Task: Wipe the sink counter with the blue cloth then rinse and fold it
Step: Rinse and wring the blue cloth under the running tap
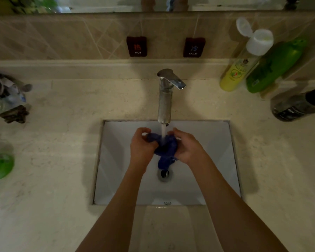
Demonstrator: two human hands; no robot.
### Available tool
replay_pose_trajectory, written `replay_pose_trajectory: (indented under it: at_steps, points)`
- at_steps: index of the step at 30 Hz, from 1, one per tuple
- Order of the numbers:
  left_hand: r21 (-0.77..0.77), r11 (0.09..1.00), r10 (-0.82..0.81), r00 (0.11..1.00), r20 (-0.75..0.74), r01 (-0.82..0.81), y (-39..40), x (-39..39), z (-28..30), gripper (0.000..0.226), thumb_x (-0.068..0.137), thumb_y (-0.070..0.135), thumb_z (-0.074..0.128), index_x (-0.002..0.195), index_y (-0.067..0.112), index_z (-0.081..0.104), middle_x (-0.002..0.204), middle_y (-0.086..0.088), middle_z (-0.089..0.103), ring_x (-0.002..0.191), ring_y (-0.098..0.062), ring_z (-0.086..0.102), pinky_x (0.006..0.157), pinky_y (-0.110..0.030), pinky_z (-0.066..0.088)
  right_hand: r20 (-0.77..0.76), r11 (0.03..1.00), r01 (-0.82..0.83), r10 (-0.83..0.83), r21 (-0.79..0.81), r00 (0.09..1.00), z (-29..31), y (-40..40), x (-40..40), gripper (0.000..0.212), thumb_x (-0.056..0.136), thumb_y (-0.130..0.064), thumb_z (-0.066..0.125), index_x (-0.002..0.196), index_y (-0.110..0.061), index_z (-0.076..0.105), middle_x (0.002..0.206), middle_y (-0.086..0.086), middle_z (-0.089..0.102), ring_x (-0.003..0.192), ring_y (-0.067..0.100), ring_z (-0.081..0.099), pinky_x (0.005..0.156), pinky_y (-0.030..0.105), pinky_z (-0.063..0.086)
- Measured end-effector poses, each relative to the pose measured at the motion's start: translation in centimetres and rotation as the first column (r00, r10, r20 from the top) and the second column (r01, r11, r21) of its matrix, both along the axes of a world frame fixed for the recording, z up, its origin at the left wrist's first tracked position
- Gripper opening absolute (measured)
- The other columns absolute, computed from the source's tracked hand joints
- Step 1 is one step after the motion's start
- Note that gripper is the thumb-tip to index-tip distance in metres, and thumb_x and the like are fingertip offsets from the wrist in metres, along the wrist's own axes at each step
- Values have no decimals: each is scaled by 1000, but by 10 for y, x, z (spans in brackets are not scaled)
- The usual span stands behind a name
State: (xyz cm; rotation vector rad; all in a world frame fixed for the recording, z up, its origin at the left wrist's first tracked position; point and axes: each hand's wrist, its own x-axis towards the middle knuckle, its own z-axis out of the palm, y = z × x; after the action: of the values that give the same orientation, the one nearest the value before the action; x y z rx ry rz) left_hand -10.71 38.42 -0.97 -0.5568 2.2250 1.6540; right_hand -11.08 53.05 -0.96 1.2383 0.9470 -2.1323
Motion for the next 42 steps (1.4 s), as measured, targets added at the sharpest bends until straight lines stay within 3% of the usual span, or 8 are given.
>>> replay_pose_trajectory:
  at_steps: [7,15,20,26,30,34,38,42]
  points:
    - [-240,943,-234,972,6,229,-11,-11,-5,44,78,-5,65,116,16,56,106,-7,63,91,-23,65,77,-36,60,-95,996,53,-59,-65,994,4,-5,1,36,89,10,48,120,-1,62,137,28,55,121,43,57,104,55,47]
    - [29,991,124,975,184,-131,2,-2,-5,15,96,19,54,106,9,57,90,-13,69,80,-25,67,73,-38,56,-6,987,154,-154,-44,988,-3,-15,1,31,94,1,53,123,1,63,114,23,64,101,32,62,108,45,45]
    - [264,930,96,864,494,-255,28,20,-10,25,100,22,43,90,7,60,82,-17,60,64,-22,55,58,-32,45,78,953,284,-277,-107,958,5,-19,1,17,96,2,51,104,0,66,84,20,71,72,27,67,62,31,56]
    - [470,788,104,837,537,-399,34,11,-3,27,100,24,50,110,6,67,80,-11,71,68,-20,68,55,-26,56,60,969,226,-221,-96,974,-1,-15,-3,25,91,-5,61,113,5,69,96,20,72,82,27,66,87,31,55]
    - [395,843,126,848,516,-366,39,-4,3,21,92,-3,47,100,-3,67,84,-20,65,74,-31,62,63,-35,55,-13,982,19,-17,189,1000,-11,3,-4,26,92,-10,62,111,7,67,111,25,68,101,35,63,102,49,50]
    - [462,801,69,826,560,-380,45,-16,17,26,101,8,40,85,-1,59,85,-15,61,78,-28,54,69,-35,43,-10,925,15,-12,380,1000,-27,25,6,15,98,-8,53,105,-6,66,111,18,66,84,29,62,73,38,55]
    - [579,590,162,785,598,-563,45,-14,17,32,98,21,40,90,1,63,87,-18,67,86,-32,58,85,-43,45,47,991,-34,28,131,999,-35,7,21,32,94,-48,57,110,-21,66,115,7,63,99,28,59,87,44,47]
    - [563,538,300,767,567,-627,44,-12,12,23,91,15,54,101,-1,67,99,-21,68,101,-35,63,94,-46,51,-68,968,224,-233,-113,970,-38,-20,10,47,100,-44,50,122,-5,66,122,23,66,109,36,65,105,46,47]
